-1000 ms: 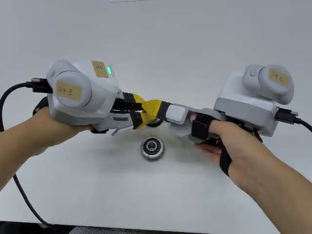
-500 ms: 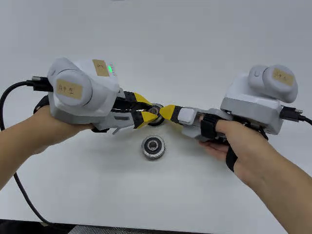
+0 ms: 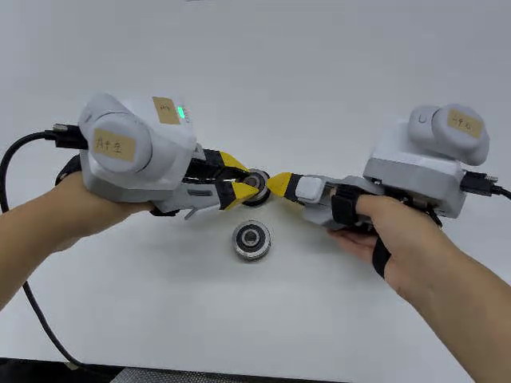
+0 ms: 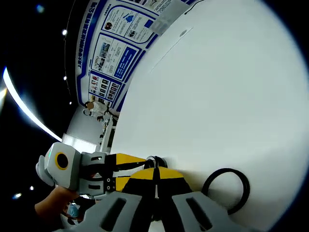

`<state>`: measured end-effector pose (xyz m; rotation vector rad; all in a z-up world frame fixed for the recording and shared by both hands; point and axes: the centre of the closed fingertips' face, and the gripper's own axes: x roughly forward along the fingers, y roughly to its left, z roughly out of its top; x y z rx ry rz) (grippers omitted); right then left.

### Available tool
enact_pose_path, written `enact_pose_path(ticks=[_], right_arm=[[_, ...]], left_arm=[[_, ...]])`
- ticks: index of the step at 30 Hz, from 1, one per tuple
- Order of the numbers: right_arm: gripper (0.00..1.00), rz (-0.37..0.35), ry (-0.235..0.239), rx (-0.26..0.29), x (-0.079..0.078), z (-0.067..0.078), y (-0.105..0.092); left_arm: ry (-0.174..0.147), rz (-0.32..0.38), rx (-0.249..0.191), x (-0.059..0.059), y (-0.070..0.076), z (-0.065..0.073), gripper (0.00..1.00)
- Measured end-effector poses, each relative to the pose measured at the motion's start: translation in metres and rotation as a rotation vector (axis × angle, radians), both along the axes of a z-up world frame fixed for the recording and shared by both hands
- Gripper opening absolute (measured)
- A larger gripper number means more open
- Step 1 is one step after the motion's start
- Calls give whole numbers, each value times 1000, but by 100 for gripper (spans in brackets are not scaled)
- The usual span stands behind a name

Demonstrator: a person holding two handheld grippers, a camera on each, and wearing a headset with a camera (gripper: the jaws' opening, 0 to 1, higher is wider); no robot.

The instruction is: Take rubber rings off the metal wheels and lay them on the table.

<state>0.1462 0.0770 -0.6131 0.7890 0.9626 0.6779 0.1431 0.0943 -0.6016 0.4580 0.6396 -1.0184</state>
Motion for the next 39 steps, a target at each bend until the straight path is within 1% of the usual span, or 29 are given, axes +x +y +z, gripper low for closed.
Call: enact_pose_path(ticks=[3, 6, 10, 17, 20, 22, 23, 24, 25, 27, 28, 30, 39], right_arm=[[1, -20, 12, 14, -1, 1, 0], [1, -20, -13, 9, -2, 4, 2], [0, -19, -18, 15, -2, 6, 4], [0, -8, -26, 27, -2, 10, 10], [0, 2, -31, 36, -2, 13, 14], [0, 22, -41, 37, -4, 15, 18], [0, 15, -36, 53, -4, 18, 20], [0, 18, -44, 42, -4, 19, 21], [0, 33, -59, 20, -3, 18, 21], [0, 21, -49, 41, -2, 19, 21], [0, 17, -44, 41, -1, 18, 20], [0, 16, -49, 32, -1, 17, 18], [1, -11, -38, 36, 0, 14, 12]], left_arm=[[3, 3, -1, 0, 0, 0, 12], [2, 3, 0, 0, 0, 0, 12], [2, 2, 2, 0, 0, 0, 12], [2, 3, -2, 0, 0, 0, 12], [2, 3, -1, 0, 0, 0, 12], [2, 4, -2, 0, 0, 0, 12], [2, 4, -2, 0, 0, 0, 12], [2, 5, -2, 0, 0, 0, 12], [2, 5, -2, 0, 0, 0, 12], [2, 6, -1, 0, 0, 0, 12], [2, 6, -1, 0, 0, 0, 12], [1, 6, 0, 0, 0, 0, 12], [4, 6, 8, 0, 0, 0, 12]])
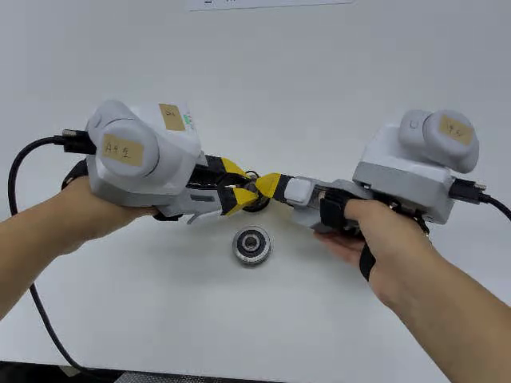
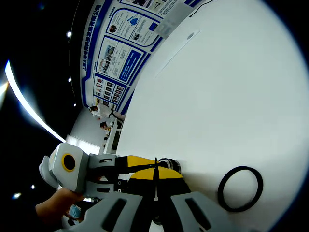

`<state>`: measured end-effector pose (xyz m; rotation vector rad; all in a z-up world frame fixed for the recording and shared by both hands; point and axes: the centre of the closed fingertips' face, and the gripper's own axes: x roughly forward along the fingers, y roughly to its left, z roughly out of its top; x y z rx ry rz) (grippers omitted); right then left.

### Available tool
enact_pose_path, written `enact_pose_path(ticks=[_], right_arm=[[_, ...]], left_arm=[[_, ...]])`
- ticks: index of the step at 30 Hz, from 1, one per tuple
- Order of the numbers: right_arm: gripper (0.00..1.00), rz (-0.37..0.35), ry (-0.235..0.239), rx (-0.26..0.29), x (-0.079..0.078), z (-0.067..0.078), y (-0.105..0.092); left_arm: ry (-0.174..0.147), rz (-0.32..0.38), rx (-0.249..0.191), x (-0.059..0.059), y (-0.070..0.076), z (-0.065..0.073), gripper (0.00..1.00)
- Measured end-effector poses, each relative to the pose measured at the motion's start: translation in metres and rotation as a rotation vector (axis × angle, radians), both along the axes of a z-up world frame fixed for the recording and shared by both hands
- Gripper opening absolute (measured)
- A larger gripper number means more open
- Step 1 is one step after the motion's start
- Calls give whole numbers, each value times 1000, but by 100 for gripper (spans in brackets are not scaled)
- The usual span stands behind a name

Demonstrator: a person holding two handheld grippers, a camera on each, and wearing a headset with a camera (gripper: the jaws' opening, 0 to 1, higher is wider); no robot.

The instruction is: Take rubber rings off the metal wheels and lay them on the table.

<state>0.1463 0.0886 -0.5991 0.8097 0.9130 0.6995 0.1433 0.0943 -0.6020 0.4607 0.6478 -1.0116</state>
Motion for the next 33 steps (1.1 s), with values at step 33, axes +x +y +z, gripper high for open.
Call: enact_pose_path(ticks=[33], right_arm=[[1, -13, 23, 21, -1, 2, 2]], left_arm=[[-25, 40, -1, -2, 12, 16, 12]])
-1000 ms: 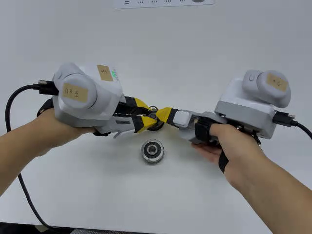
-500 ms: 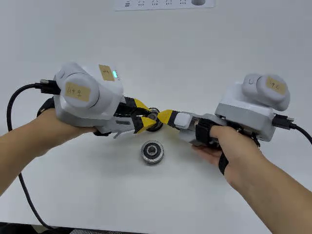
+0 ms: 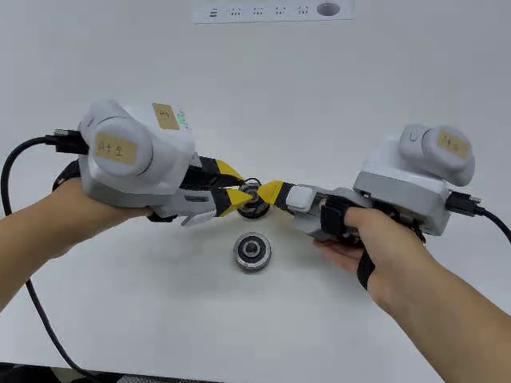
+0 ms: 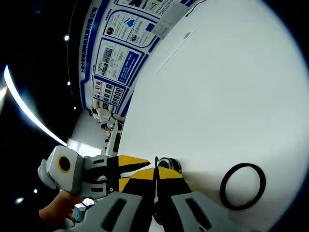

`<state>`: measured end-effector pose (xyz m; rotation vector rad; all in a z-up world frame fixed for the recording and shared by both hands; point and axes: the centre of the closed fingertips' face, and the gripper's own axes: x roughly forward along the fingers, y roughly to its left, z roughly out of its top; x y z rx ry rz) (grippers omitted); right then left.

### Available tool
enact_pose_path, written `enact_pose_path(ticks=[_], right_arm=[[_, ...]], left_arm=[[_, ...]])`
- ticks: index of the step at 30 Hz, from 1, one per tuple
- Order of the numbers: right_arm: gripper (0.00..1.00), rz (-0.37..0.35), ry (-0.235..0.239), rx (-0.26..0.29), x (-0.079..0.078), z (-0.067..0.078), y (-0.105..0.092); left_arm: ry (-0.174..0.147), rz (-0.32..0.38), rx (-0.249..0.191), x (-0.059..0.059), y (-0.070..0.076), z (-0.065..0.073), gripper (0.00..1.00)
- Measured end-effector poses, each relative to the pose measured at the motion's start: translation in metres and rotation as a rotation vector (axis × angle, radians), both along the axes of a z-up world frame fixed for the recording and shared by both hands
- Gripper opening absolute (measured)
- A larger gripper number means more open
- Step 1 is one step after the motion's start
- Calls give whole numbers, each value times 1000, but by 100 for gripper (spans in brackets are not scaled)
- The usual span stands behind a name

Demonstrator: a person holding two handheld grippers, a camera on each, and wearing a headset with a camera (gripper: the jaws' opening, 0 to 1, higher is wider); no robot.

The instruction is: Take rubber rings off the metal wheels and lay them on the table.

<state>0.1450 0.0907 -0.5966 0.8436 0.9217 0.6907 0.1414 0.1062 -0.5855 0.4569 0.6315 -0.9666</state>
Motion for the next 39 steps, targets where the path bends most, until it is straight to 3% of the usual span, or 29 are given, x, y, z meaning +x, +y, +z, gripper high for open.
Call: enact_pose_path(ticks=[11, 18, 31, 39], right_arm=[[1, 12, -16, 29, -1, 13, 7], [1, -4, -29, 38, -1, 22, -1], [1, -103, 0, 24, -11, 14, -45], [1, -183, 19, -25, -17, 4, -83]], left_arm=[[-22, 70, -21, -6, 17, 15, 16], [-43, 108, -40, -8, 22, 24, 21], [-65, 127, -56, -11, 22, 33, 22], [-77, 129, -71, -11, 16, 39, 23]])
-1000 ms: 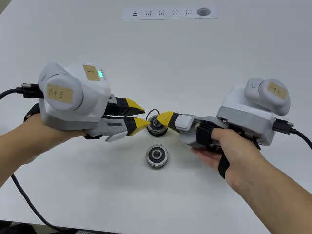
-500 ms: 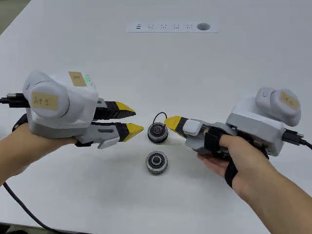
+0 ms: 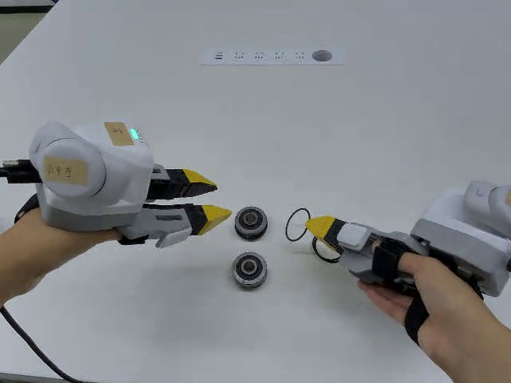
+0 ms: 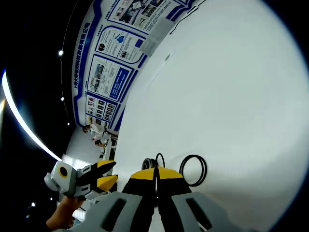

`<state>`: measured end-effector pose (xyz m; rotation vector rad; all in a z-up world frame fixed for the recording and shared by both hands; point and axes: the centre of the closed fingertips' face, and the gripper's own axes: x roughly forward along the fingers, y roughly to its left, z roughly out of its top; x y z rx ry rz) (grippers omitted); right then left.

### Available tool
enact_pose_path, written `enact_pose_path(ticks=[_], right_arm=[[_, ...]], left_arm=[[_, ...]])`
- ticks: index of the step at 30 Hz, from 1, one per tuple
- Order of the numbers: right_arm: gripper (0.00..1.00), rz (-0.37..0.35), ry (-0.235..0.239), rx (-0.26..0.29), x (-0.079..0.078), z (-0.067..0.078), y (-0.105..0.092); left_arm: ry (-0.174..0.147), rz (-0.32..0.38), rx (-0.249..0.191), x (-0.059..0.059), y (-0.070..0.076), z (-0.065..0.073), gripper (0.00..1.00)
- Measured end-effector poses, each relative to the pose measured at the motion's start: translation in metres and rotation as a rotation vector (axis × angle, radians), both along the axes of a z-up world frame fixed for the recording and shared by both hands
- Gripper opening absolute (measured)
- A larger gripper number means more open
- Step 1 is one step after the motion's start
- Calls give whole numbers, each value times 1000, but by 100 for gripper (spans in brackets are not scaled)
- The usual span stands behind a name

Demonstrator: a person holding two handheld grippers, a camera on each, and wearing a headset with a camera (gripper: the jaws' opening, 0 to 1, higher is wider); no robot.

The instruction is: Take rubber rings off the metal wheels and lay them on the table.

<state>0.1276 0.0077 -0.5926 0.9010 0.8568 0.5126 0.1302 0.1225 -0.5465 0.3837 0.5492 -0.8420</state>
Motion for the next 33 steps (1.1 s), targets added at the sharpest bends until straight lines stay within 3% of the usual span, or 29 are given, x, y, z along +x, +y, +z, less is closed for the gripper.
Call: enact_pose_path(ticks=[6, 15, 25, 33], right_arm=[[2, -52, 34, -39, -3, -11, -19], [2, -64, 49, -116, -5, -18, -29], [6, -54, 32, -218, -8, -23, -36], [9, -76, 24, -241, -8, -21, -43]], left_arm=[[-5, -7, -7, -3, -5, 3, 23], [-12, -6, -12, -5, -6, 7, 23], [-16, -14, -2, -8, -6, 9, 23], [-16, -13, -5, -8, -7, 10, 23]])
